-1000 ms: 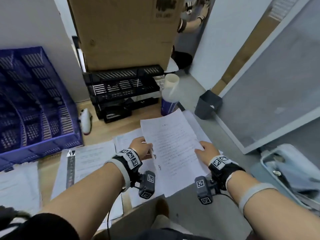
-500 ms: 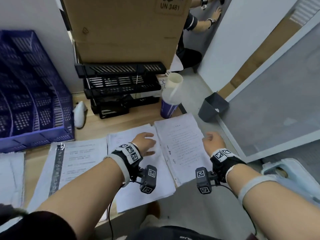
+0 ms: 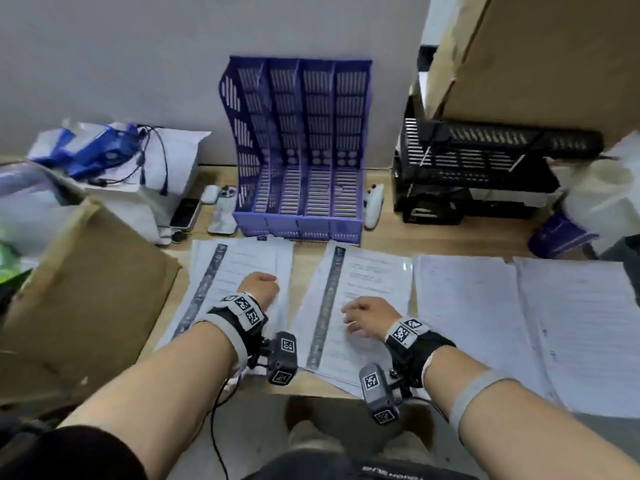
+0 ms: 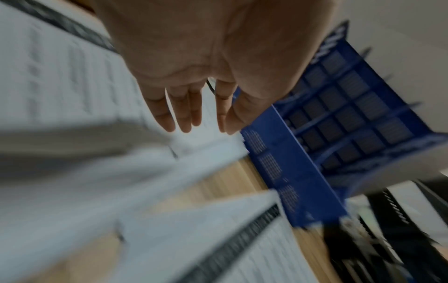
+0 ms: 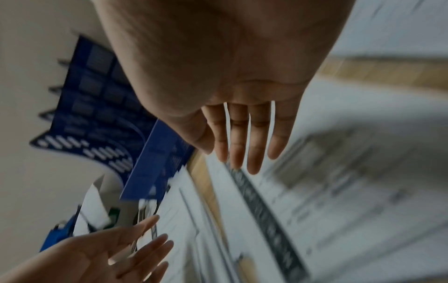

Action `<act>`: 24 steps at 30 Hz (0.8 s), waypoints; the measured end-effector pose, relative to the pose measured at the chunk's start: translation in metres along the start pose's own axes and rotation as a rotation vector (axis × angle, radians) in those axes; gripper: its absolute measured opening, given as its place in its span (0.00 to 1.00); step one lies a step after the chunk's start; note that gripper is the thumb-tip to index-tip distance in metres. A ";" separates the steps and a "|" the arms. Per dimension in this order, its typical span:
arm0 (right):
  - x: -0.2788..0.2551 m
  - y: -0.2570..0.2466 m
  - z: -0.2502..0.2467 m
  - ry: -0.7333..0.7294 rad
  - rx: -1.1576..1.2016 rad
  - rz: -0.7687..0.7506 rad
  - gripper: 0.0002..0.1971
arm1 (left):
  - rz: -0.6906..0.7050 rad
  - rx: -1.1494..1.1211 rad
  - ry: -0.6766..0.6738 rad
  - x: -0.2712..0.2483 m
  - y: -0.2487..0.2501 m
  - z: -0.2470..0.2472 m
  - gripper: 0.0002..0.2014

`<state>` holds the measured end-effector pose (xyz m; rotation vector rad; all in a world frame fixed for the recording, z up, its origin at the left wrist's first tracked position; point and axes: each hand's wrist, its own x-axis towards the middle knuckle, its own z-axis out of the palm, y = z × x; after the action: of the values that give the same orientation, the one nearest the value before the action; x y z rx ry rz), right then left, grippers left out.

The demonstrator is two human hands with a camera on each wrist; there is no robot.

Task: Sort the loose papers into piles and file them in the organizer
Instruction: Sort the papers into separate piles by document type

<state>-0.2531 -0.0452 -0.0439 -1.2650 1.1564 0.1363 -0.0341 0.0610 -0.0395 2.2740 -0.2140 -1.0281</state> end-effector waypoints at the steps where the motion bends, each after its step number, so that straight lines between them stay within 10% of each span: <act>1: 0.004 -0.005 0.024 -0.063 0.023 0.041 0.08 | -0.021 0.052 0.028 0.003 -0.015 -0.023 0.17; 6: 0.017 -0.016 0.110 -0.119 -0.075 0.095 0.02 | -0.177 0.307 0.074 0.020 -0.083 -0.107 0.30; 8: 0.018 -0.018 0.130 -0.131 -0.060 0.135 0.15 | -0.229 0.376 0.061 0.023 -0.101 -0.124 0.30; 24: 0.014 -0.019 0.153 0.032 -0.122 0.145 0.06 | -0.155 0.489 0.027 0.023 -0.113 -0.132 0.08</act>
<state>-0.1427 0.0619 -0.0630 -1.2934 1.2835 0.2989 0.0652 0.2041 -0.0562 2.7789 -0.3086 -1.1156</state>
